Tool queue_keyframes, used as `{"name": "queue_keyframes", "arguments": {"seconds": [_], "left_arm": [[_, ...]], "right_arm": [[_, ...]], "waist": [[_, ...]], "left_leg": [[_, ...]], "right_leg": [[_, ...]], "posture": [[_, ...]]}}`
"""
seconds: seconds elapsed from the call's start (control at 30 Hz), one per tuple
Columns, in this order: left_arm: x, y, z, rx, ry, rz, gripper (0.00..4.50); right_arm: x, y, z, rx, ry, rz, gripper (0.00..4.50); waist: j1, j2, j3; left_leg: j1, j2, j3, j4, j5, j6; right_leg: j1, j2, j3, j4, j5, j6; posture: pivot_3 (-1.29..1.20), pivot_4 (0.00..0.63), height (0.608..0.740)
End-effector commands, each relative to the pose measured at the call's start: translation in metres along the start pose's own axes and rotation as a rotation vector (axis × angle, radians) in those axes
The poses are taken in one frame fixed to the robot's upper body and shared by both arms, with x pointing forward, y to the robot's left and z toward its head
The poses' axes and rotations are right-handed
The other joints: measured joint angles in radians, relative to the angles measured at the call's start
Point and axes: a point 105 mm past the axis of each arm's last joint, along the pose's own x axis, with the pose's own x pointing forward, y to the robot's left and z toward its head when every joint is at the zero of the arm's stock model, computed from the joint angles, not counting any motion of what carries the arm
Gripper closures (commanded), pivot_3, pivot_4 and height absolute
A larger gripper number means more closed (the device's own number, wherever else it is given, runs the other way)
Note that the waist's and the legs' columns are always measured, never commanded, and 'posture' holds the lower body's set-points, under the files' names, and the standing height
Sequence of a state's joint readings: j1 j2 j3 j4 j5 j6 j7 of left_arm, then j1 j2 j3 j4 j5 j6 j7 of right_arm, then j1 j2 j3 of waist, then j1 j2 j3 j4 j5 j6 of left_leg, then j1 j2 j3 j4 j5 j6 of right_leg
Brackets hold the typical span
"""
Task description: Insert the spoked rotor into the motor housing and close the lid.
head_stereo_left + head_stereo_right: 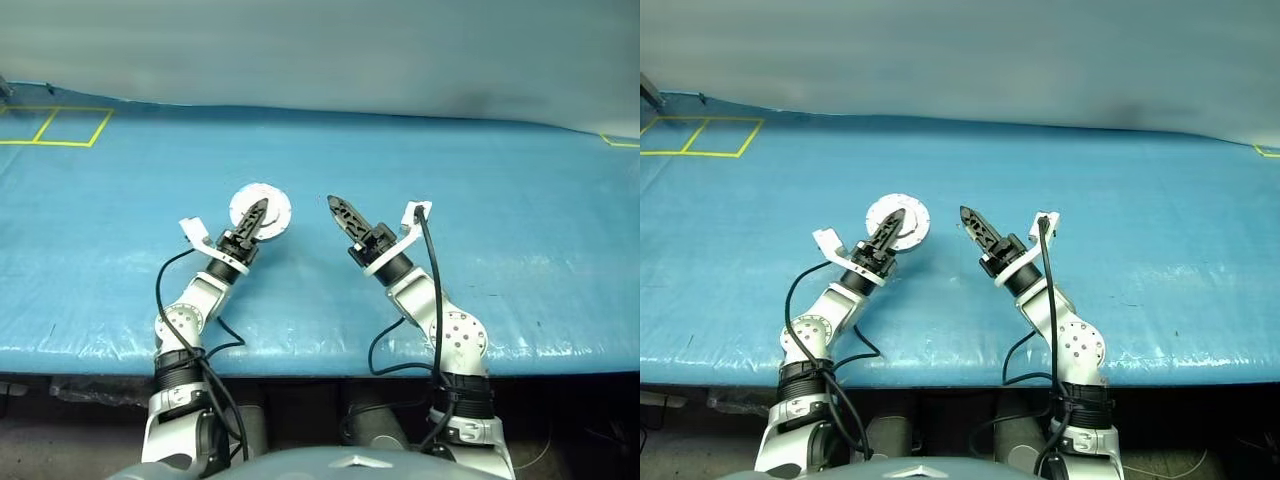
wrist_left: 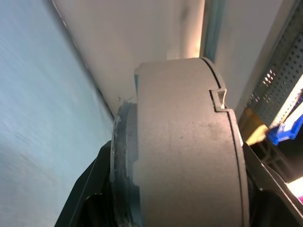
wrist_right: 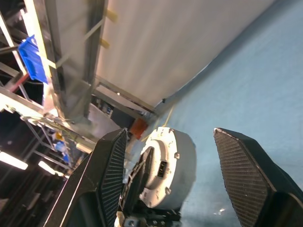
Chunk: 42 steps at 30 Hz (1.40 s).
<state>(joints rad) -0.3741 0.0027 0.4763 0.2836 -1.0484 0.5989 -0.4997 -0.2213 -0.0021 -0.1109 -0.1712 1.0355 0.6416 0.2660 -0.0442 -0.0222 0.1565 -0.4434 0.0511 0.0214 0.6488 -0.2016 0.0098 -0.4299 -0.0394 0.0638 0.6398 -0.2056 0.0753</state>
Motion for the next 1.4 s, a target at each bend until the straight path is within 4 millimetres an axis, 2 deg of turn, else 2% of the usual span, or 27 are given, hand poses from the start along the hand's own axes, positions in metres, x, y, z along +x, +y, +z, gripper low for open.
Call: {"name": "queue_keyframes", "arguments": {"seconds": [0.03,0.13,0.43,0.6,0.73,0.77,0.9,1.03,1.23,1.4], "left_arm": [[0.01,-0.014,0.035,0.08,-0.129,-0.023,1.93],[0.011,-0.008,0.046,0.106,-0.164,0.018,1.93],[0.023,0.028,0.069,0.243,-0.185,0.258,1.93],[0.026,0.036,0.074,0.278,-0.18,0.295,1.93],[0.02,0.04,0.081,0.327,-0.196,0.326,1.93],[0.017,0.042,0.082,0.34,-0.201,0.343,1.31],[0.006,0.047,0.084,0.361,-0.209,0.375,0.21],[-0.007,0.046,0.095,0.385,-0.266,0.392,0.21],[-0.03,0.043,0.124,0.465,-0.368,0.445,0.21],[-0.041,0.031,0.148,0.592,-0.442,0.466,0.21]], "right_arm": [[-0.003,0.012,0.001,-0.086,0.016,0.059,1.42],[-0.005,0.013,-0.002,-0.1,0.03,0.07,1.42],[-0.005,0.017,-0.004,-0.089,0.025,0.093,1.42],[-0.006,0.017,-0.005,-0.098,0.032,0.092,1.42],[-0.006,0.017,-0.006,-0.103,0.036,0.09,1.42],[-0.006,0.017,-0.006,-0.103,0.036,0.09,1.38],[-0.005,0.017,-0.007,-0.098,0.036,0.092,1.38],[-0.004,0.018,-0.007,-0.095,0.039,0.093,1.38],[-0.002,0.015,-0.009,-0.092,0.052,0.085,1.38],[-0.002,0.015,-0.011,-0.115,0.064,0.084,1.38]], "waist": [[0.002,0.0,0.0],[0.006,0.0,0.0],[0.009,-0.004,0.002],[0.009,-0.004,0.002],[0.007,-0.004,0.002],[0.007,-0.004,0.002],[0.004,-0.004,0.002],[-0.005,-0.004,0.002],[-0.012,-0.004,0.002],[-0.008,-0.004,0.002]], "left_leg": [[0.0,0.0,0.0,0.0,0.0,0.0],[0.0,0.0,0.0,0.0,0.0,0.0],[-0.001,0.0,0.0,0.002,0.0,0.0],[-0.001,0.0,0.0,0.0,0.0,0.0],[-0.001,0.0,0.0,0.0,0.0,0.0],[-0.001,0.0,0.0,0.0,0.0,0.0],[0.0,0.0,0.0,0.0,0.0,0.0],[0.003,0.001,0.002,0.0,0.0,-0.001],[0.004,0.001,0.002,0.0,0.0,-0.001],[0.004,0.001,0.002,0.0,0.0,-0.001]], "right_leg": [[0.0,0.0,0.0,0.0,0.0,0.0],[0.0,0.0,0.0,0.0,0.0,0.0],[0.001,0.0,0.0,-0.001,0.001,0.003],[0.0,0.0,0.0,-0.003,0.004,0.002],[0.0,0.0,0.0,-0.003,0.005,0.001],[0.0,0.0,0.0,-0.003,0.005,0.001],[0.001,0.0,0.0,-0.002,0.005,0.001],[0.002,0.0,0.001,0.0,0.004,0.0],[0.002,0.001,0.001,0.002,0.005,0.0],[0.002,0.001,0.001,0.002,0.005,0.0]], "posture": [[0.0,0.15,0.74],[0.0,0.15,0.74],[0.0,0.15,0.74],[0.0,0.15,0.74],[0.0,0.15,0.74],[0.0,0.15,0.74],[0.0,0.15,0.74],[0.0,0.15,0.74],[0.0,0.15,0.74],[0.0,0.15,0.74]]}}
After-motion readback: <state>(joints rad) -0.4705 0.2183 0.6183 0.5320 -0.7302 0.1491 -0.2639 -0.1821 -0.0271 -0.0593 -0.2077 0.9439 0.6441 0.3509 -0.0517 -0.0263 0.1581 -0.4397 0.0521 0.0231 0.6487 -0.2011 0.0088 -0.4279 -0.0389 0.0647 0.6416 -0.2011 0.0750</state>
